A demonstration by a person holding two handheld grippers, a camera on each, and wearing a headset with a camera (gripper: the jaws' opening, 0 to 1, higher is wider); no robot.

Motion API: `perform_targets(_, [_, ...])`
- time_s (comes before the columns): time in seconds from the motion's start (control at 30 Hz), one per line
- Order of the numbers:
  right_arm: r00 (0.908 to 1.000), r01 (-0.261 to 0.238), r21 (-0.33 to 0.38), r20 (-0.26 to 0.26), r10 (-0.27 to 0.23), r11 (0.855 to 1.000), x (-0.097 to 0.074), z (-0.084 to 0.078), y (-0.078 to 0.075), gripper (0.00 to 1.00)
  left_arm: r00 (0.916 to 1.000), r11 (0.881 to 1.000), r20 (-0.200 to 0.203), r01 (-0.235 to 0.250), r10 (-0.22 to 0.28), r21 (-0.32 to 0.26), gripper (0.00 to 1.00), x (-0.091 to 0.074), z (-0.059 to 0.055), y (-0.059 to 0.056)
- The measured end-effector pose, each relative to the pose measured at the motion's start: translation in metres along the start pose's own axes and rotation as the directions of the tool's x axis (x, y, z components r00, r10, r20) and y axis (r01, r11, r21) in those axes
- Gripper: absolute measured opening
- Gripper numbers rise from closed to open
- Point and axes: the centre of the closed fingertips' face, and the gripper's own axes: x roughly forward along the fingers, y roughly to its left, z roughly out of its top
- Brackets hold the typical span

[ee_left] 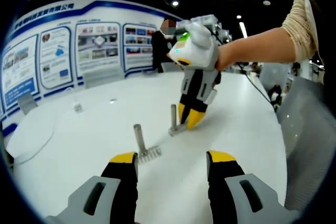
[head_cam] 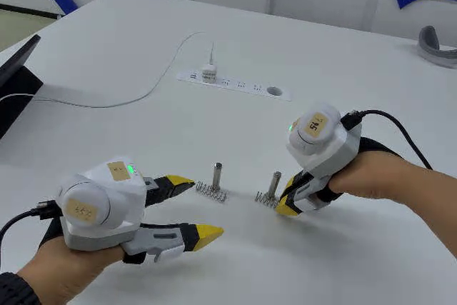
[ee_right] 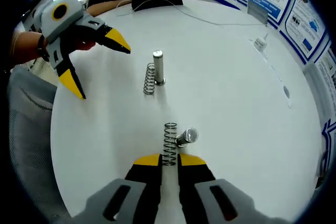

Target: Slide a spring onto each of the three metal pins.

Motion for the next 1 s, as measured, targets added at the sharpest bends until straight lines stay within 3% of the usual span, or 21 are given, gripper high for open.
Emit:
perform_targets(0.37, [0.9998,0.016,-0.025,-0.009,-0.017,1.000,0.001,-0.004,0.001,0.12,0.9999,1.000,-0.003,0.017,-0.017,0.007,0.53,0.003,0.000,-0.007])
perform_targets(0.67, [0.9998,-0.015,-0.073,-0.011,0.014,0.997,-0.012,-0.003,0.019,0.12,0.9991,0.999,-0.005,0.043,-0.043,0.017,0.52,0.007,0.002,-0.014])
perform_targets(1.0, [0.9964,-0.076,-0.182,0.025,0.081,0.980,-0.031,0.017,0.044,0.12,0.9959,0.995,-0.001,0.090,-0.090,0.049,0.48,0.017,0.009,-0.027])
